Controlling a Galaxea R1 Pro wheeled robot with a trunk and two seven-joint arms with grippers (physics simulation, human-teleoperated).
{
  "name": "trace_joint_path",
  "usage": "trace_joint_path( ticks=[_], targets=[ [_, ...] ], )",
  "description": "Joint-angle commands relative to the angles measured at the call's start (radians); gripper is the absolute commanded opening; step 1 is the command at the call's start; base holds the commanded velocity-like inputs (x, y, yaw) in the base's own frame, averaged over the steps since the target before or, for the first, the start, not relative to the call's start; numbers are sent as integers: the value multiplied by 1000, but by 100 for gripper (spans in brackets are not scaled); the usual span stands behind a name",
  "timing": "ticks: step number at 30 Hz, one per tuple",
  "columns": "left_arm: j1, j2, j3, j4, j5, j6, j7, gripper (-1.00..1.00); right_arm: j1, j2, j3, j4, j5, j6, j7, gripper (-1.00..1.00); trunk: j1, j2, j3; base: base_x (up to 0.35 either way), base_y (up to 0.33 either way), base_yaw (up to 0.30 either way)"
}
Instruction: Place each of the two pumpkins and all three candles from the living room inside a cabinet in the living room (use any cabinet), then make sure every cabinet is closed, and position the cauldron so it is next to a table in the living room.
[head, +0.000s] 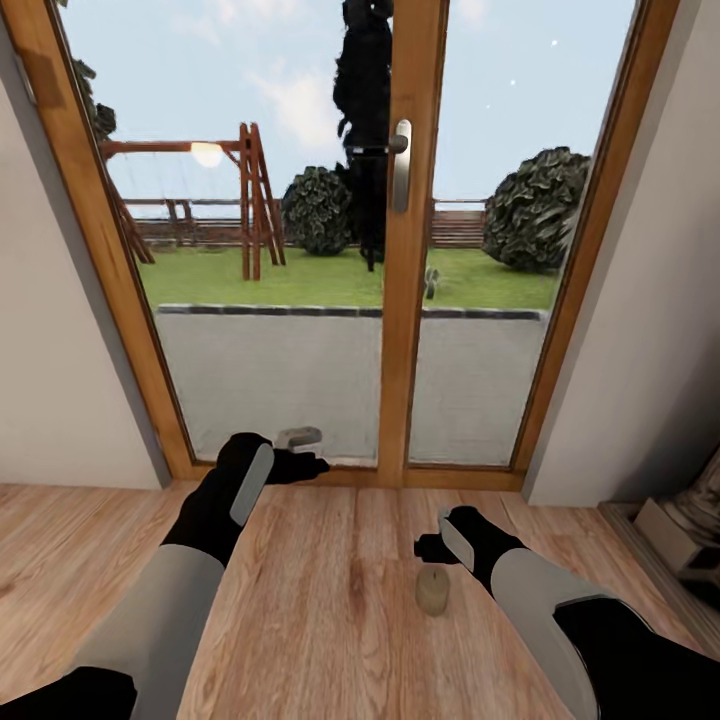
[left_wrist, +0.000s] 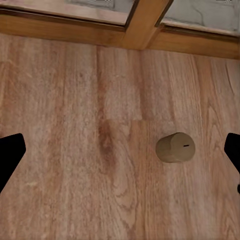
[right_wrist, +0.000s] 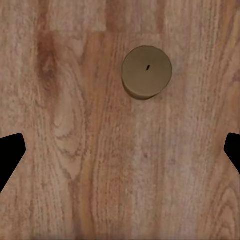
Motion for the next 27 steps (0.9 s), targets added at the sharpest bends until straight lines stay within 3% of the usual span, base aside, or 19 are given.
trace_joint_path(
  ticks=[1,13,27],
  targets=[
    [-1,0,-2,-13,11,4,10,100,0,0,8,-2,-11,5,-7,100,4,-8,-4,0,0,0],
    [-1,0,-15,-29,11,5,12,100,0,0,7,-2,-12,5,-7,100,50,-92,-42,0,0,0],
    [-1,0,-17,-28,11,5,14,100,0,0,6,-2,-12,5,-7,100,56,-95,-96,0,0,0]
  ],
)
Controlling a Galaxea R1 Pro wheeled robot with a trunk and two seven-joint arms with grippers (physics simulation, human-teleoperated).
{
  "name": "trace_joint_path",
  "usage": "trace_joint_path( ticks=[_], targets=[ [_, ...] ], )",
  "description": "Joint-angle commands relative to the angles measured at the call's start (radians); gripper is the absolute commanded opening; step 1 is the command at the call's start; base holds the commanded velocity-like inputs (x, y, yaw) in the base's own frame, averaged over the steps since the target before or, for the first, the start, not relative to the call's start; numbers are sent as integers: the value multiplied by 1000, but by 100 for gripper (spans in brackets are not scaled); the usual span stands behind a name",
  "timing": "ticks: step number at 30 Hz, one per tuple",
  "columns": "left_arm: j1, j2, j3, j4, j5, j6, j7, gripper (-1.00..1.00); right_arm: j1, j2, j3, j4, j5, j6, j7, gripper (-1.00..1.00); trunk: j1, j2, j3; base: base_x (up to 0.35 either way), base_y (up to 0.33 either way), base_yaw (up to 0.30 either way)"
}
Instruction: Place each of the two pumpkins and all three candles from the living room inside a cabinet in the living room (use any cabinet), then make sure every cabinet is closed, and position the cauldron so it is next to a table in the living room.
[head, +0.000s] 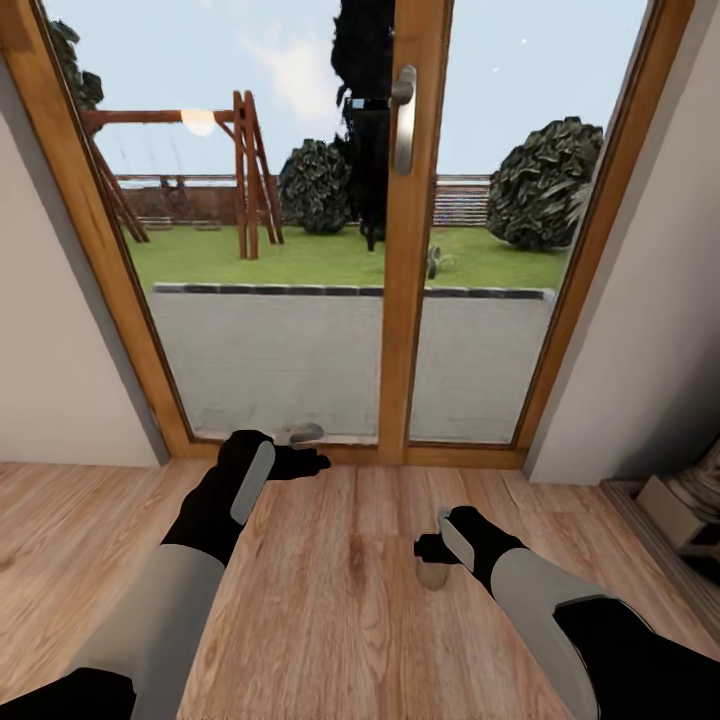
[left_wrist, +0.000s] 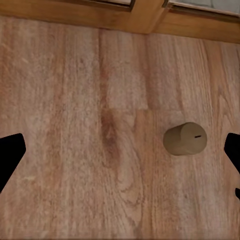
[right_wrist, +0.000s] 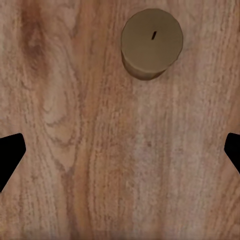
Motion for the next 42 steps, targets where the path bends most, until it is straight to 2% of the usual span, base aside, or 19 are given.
trace_joint_path(
  ticks=[1,42],
  targets=[
    [-1,0,-1,-1,11,3,10,100,0,0,8,-2,-11,5,-7,100,0,-1,-5,0,0,0],
    [-1,-1,-1,6,11,2,13,100,0,-3,6,-2,-15,4,-7,100,19,-10,-163,0,0,0]
  ],
)
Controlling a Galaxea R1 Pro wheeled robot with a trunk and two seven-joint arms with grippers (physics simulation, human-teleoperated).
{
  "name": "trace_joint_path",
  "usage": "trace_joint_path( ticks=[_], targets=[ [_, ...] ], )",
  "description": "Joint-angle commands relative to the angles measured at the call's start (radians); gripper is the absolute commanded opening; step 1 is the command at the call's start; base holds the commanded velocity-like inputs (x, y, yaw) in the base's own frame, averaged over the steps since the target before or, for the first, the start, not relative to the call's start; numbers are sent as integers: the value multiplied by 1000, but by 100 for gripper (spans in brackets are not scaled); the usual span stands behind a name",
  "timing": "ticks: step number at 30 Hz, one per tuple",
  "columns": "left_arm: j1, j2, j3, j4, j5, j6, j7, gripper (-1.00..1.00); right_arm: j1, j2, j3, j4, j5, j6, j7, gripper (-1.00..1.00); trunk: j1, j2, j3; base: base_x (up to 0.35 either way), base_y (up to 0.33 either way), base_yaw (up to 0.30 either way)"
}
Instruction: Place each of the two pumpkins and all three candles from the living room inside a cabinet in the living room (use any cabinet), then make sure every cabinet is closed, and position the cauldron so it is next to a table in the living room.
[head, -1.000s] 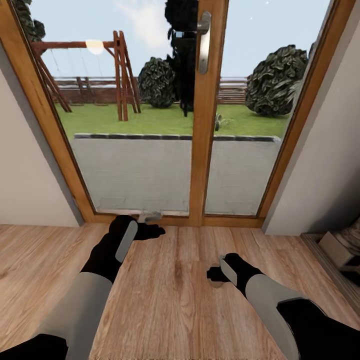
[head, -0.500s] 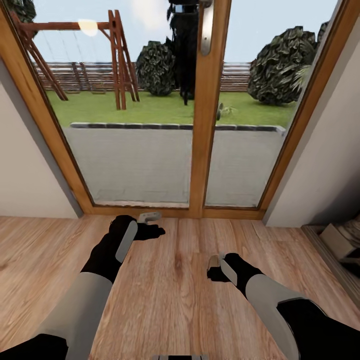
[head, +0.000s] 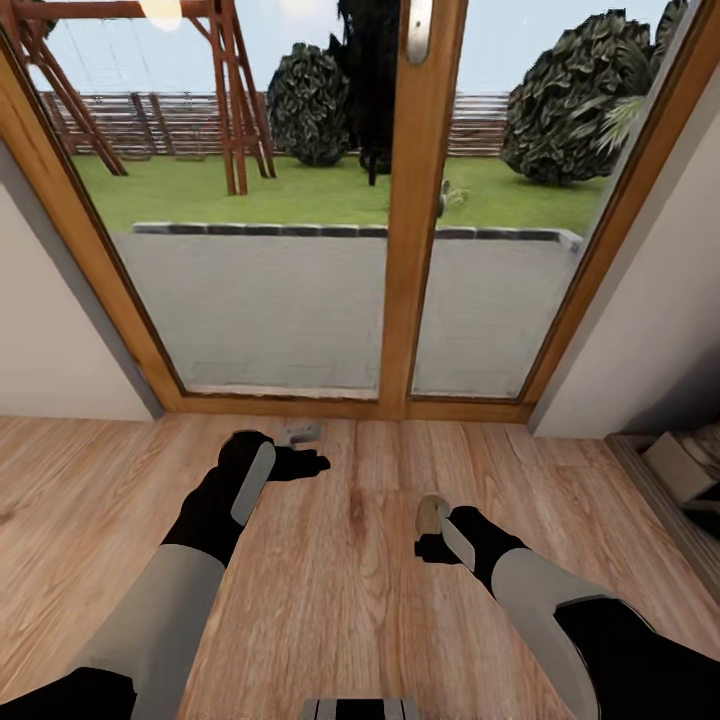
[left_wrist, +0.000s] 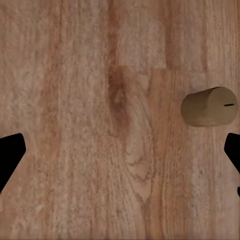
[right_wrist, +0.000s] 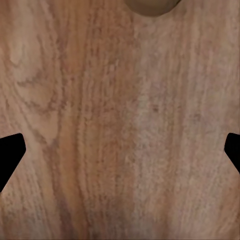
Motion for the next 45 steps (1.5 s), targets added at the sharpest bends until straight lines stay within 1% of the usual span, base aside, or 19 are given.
trace_joint_path(
  ticks=[1,3,12,26,33,38,45],
  targets=[
    [0,0,-1,-1,11,3,10,100,0,0,8,-2,-11,5,-7,100,0,-1,-5,0,0,0],
    [0,0,-1,-1,11,3,10,100,0,0,8,-2,-11,5,-6,100,1,-1,-13,0,0,0],
    [0,0,-1,1,11,2,13,100,0,0,8,-2,-11,5,-6,100,1,-1,-13,8,0,0],
    [0,0,-3,8,11,2,14,100,0,0,8,-2,-11,4,-5,100,1,-1,-13,284,0,0],
    [0,-1,-31,41,11,2,15,100,0,0,8,-3,-11,4,-5,100,1,-1,-13,50,0,0],
    [0,-1,-34,44,11,2,15,100,0,-1,8,-3,-10,4,-4,100,1,-1,-13,24,0,0],
    [0,-3,-35,44,11,2,15,100,0,0,8,-4,-11,-3,2,100,1,-1,-13,225,-30,0]
  ],
)
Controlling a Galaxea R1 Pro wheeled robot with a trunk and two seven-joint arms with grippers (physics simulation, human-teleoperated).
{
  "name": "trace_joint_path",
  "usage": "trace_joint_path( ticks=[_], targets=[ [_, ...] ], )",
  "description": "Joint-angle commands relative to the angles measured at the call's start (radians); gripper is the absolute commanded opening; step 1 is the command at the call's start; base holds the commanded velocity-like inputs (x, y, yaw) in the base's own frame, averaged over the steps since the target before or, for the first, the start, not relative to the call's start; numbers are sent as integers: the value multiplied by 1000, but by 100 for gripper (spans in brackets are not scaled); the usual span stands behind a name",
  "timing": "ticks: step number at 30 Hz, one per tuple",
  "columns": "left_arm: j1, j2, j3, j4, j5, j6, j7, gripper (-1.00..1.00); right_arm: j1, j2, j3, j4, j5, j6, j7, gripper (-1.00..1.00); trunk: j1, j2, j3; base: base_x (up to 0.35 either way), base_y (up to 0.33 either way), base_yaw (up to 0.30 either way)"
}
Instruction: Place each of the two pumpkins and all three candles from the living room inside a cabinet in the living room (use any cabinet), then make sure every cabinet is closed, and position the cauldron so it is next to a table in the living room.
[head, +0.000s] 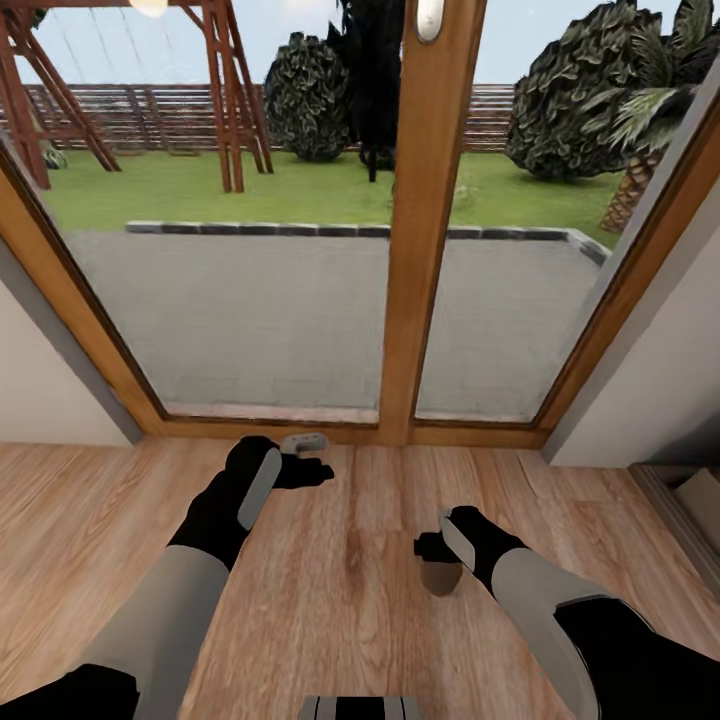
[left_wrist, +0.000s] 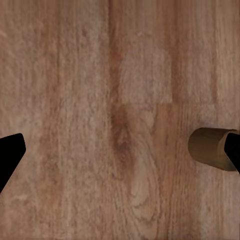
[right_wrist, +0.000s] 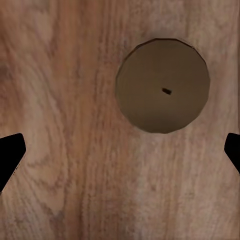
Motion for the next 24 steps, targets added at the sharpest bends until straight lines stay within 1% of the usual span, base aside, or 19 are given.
trace_joint_path(
  ticks=[1,5,12,16,24],
  targets=[
    [0,-1,-1,-1,10,3,10,100,0,0,8,-2,-11,4,-6,100,0,0,-1,92,-25,0],
    [0,-4,-1,-1,10,3,10,100,0,1,8,-3,-10,4,-6,100,0,0,-1,22,-6,-26],
    [0,-4,-2,-1,10,3,10,100,0,0,8,-3,-10,9,-5,100,0,0,2,2,-1,-197],
    [0,-5,-2,-1,10,3,10,100,0,0,9,-3,-11,8,-5,100,0,0,3,0,0,-28],
    [0,-7,-2,0,10,3,12,100,0,3,14,-5,-9,1,-1,100,0,0,4,0,0,-97]
  ],
)
